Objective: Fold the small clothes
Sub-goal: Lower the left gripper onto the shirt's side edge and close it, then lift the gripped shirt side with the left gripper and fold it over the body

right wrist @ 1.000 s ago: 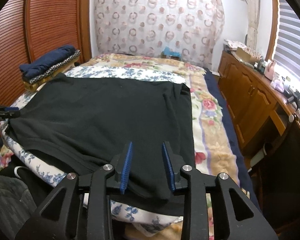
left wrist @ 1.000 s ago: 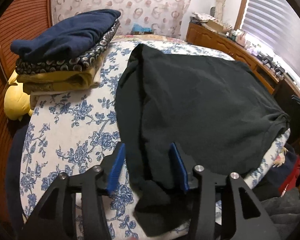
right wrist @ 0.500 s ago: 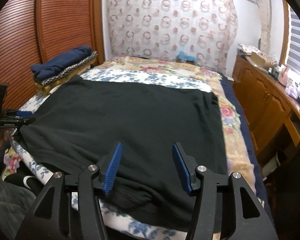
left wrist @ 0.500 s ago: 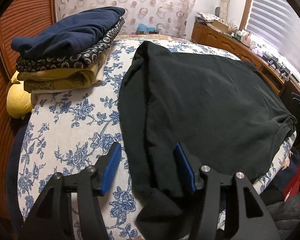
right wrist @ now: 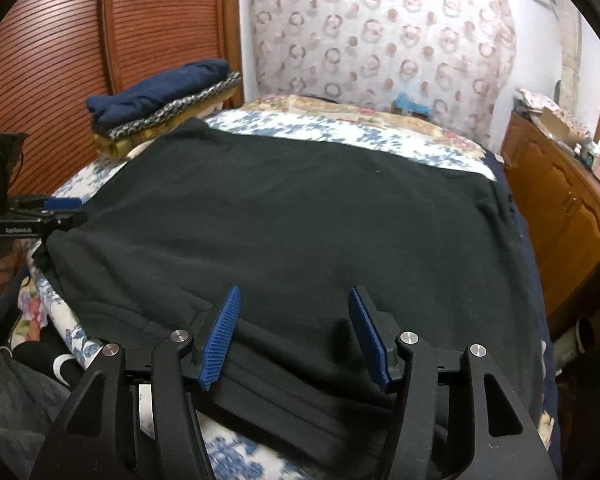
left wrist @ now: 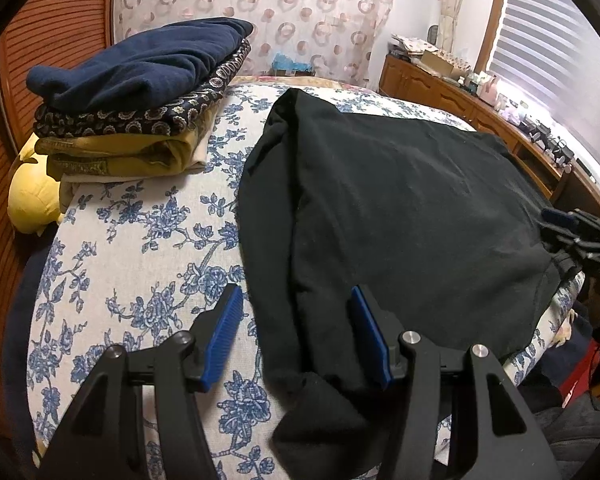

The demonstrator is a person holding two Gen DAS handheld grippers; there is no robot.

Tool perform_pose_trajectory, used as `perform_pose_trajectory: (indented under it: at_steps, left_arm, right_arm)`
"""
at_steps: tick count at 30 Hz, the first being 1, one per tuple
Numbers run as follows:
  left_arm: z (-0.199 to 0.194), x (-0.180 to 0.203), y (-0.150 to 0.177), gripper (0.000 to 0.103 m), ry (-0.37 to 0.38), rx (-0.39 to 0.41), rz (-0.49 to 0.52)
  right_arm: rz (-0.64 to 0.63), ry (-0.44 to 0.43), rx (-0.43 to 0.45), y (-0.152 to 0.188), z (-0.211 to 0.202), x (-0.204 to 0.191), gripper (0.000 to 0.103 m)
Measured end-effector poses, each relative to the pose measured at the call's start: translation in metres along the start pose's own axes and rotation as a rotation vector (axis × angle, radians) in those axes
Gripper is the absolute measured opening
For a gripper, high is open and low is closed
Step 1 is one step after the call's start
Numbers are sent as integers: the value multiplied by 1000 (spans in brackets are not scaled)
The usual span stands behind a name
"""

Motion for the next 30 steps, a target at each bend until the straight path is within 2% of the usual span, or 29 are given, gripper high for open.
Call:
perform_pose_trajectory:
  at_steps: [1,2,5,7,9,13,20,27,30]
  left_arm:
    - [-1,0,0,55,10,3,-5]
    - [-1,0,1,45,18,6,-9]
    - [-3,-1,2,29,33,10,-20]
    - [-3,-2,2,21,35,12,-24]
    - [-3,-2,3,7,49,8,-23]
    - [-7,4,1,4,83,27,-32]
    - [-26,28,-22,3,200,83,-32]
    - [-29,74,-61,3,263,114,65]
    - [-28,106,-81,3,306,117,124]
  right_arm:
    - [-4,-1,-7,0,4,-3,58]
    - [-6,-1,-13,1,7,-5,58]
    - [-10,-6,-43,6,18,-11,59]
    - [-9,1,-60,11,25,-13,64]
    - [-17,7,-36,13,23,-15,67]
    - [1,14,-5,17,23,-11,75]
    - [0,16,-6,17,22,-8,77]
    - [46,12,-7,22,11,3,77]
    - [76,19,8,27,2,13,77]
Point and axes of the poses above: each gripper's, at about its wrist camera, not at the fingertips, and z roughly the way its jaws point, x to its right, y to its underside, the point moved 4 cm from there along z, roughly the way its jaws point, and after that the axes turned 2 degrees about -z, right-handed, at the moved point
